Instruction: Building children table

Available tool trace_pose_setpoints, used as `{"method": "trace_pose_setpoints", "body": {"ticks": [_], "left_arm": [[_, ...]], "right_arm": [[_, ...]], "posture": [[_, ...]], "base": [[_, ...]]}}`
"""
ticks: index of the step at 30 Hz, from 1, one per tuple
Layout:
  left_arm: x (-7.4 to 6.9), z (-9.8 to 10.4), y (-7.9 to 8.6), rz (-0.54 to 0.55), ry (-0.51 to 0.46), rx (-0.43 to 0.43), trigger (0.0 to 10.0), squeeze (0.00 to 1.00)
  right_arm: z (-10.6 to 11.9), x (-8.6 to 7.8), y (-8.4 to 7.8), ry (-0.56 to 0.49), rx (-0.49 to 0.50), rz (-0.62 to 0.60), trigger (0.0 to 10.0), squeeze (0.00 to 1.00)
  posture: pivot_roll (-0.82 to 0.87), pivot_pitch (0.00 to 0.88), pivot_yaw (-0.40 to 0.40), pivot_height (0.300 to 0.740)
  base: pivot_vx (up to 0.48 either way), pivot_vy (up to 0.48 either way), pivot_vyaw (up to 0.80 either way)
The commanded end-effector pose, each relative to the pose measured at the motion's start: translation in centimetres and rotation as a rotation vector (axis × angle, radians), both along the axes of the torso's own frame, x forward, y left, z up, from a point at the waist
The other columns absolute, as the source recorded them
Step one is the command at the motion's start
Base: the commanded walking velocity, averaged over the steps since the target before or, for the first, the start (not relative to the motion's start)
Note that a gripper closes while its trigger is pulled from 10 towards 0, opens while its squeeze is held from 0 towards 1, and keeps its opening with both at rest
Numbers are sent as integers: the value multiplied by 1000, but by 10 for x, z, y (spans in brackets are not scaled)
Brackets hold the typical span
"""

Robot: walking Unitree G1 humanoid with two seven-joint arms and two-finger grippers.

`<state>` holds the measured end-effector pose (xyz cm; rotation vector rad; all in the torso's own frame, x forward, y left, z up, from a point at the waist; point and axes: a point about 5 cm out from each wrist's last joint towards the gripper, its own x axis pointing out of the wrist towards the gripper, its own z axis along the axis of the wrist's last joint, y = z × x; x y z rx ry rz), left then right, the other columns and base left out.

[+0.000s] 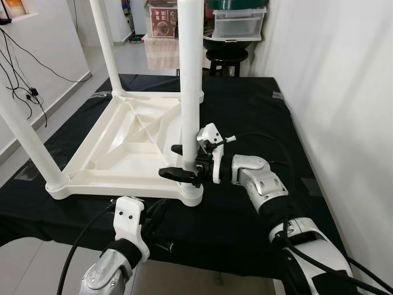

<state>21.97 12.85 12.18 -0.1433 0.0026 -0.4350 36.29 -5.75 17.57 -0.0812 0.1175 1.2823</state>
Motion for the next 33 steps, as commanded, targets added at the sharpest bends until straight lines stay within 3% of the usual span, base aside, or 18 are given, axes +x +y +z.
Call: {"method": "trace_pose_setpoints", "body": {"ticks": [1, 10, 11, 14, 15, 16, 18, 19, 20, 21, 24, 28, 29, 30, 31, 32, 33], "left_arm": [[0, -3, 0, -1, 18, 3, 10000, 0], [-3, -3, 1, -3, 16, 8, 10000, 0], [-5, -2, 1, -6, 16, 13, 10000, 0], [-5, -2, 1, -6, 16, 13, 10000, 0], [-9, -1, 1, -10, 16, 23, 10000, 0], [-11, -1, 3, -12, 17, 31, 10000, 0], [-11, -1, 3, -12, 17, 31, 10000, 0], [-14, 0, 4, -13, 17, 36, 10000, 0], [-14, 0, 4, -13, 17, 36, 10000, 0], [-14, 0, 5, -12, 19, 40, 10000, 0], [-14, 0, 5, -12, 20, 42, 10000, 0], [-13, 0, 5, -2, 18, 43, 10000, 0], [-13, 0, 5, 4, 16, 41, 10000, 0], [-12, 0, 5, 8, 15, 38, 10000, 0], [-12, 0, 5, 9, 15, 36, 10000, 0], [-11, 0, 5, 8, 15, 34, 10000, 0], [-11, 0, 5, 8, 15, 34, 10000, 0]], "right_arm": [[-10, -3, 7, 39, -41, 26, 0, 0], [-16, 2, -11, 28, -36, -41, 0, 0], [-23, 0, -21, 30, -62, -78, 0, 0], [-23, 0, -21, 30, -62, -78, 0, 0], [-33, -3, -30, 56, -87, -172, 0, 0], [-41, 1, -36, 79, -75, -545, 0, 0], [-41, 1, -36, 79, -75, -545, 0, 0], [-51, -17, -27, 109, -69, -666, 0, 0], [-51, -17, -27, 109, -69, -666, 0, 0], [-56, -32, -15, 114, -88, -690, 0, 0], [-58, -34, -13, 109, -89, -726, 0, 0], [-53, -19, -11, 68, -107, -720, 0, 0], [-51, -17, -10, 57, -112, -721, 1176, 0], [-50, -17, -9, 47, -118, -705, 9412, 0], [-48, -17, -7, 31, -117, -680, 10000, 0], [-47, -18, -5, 29, -106, -647, 10000, 1000], [-47, -18, -5, 29, -106, -647, 10000, 1000]], "posture": [[36, 0, -3, 740], [27, 0, 4, 740], [20, 4, 11, 740], [20, 4, 11, 740], [17, 14, 15, 740], [13, 22, 20, 740], [13, 22, 20, 740], [15, 35, 23, 740], [15, 35, 23, 740], [10, 34, 32, 740], [10, 25, 32, 740], [28, 22, 13, 740], [29, 20, 12, 740], [26, 20, 13, 740], [26, 20, 13, 740], [25, 20, 14, 740], [25, 20, 14, 740]], "base": [[0, 0, 0], [0, 0, 0], [0, 0, 0], [0, 0, 0], [0, 0, 0], [0, 0, 0], [0, 0, 0], [0, 0, 0], [0, 0, 0], [0, 0, 0], [0, 0, 0], [0, 0, 0], [0, 0, 0], [0, 0, 0], [0, 0, 0], [0, 0, 0], [0, 0, 0]]}}
